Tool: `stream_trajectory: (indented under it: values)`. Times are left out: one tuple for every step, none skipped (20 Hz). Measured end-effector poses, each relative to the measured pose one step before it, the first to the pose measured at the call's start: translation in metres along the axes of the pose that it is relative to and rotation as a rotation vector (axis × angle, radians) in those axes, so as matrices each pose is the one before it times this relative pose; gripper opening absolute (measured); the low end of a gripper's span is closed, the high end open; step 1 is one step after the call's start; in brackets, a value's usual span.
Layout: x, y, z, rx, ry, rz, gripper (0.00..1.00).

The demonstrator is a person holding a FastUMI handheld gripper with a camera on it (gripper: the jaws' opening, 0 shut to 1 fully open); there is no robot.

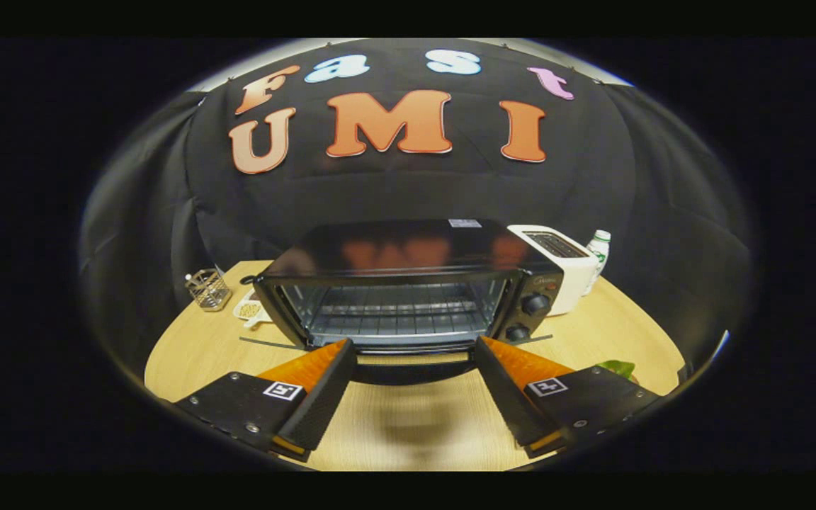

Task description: Open the toaster oven, put the food inside, and close the toaster oven door.

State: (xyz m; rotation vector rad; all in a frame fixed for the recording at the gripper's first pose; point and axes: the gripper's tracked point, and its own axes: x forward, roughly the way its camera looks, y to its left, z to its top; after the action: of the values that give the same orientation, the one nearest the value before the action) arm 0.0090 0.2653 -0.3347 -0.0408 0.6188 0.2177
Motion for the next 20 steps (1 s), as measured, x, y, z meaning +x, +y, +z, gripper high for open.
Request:
stream_trajectory:
  values:
    - [-0.00373, -0.00035, -0.00772, -0.00312, 0.00479, 0.00104, 0.99]
    - [-0.00176, 0.00050, -0.00821, -0.00046, 0.00848, 0.00193, 0.99]
    - [-0.00247, 0.00044, -0.00828, -0.00361, 0.01043, 0.00266, 0.99]
    - [-0.00164, -0.00059, -0.00809, -0.00128, 0.00867, 0.00338, 0.99]
    - [-0.00177, -0.00011, -0.00756, -0.00257, 0.00971, 0.00250, 0.99]
    - [-0.00121, -0.00045, -0.00733, 0.00060, 0.00796, 0.00309, 0.99]
    - [-0.00089, -0.00042, -0.00590, 0.00134, 0.00742, 0.00144, 0.99]
    - [0.00017, -0.00018, -0.00602, 0.00000, 0.01024, 0.00166, 0.99]
    - [0.00105, 0.00076, -0.00823, -0.00291, 0.01203, 0.00239, 0.99]
    - [0.00015, -0.00003, -0.00674, 0.00355, 0.01230, 0.00044, 0.98]
    - [-0.00070, -0.00012, -0.00596, -0.00172, 0.01140, 0.00024, 0.99]
    - [0.00223, -0.00038, -0.00666, -0.00545, 0.01280, -0.00023, 0.98]
    - [0.00139, 0.00071, -0.00982, -0.00770, 0.01951, 0.00000, 0.98]
    - [0.00347, 0.00025, -0.00922, -0.00826, 0.01773, 0.00017, 0.98]
    - [0.00203, 0.00003, -0.00916, -0.00572, 0.02153, 0.00031, 0.99]
    - [0.00348, -0.00007, -0.00833, -0.00432, 0.01547, 0.00005, 0.99]
    - [0.00460, 0.00058, -0.00932, -0.00371, 0.02903, 0.00054, 0.99]
    - [0.00230, 0.00072, -0.00762, 0.00676, 0.02859, 0.00183, 0.99]
    - [0.00008, -0.00054, -0.00181, 0.00906, 0.00632, 0.00075, 1.00]
    - [-0.00121, -0.00062, 0.00178, 0.00069, -0.00550, 0.00398, 1.00]
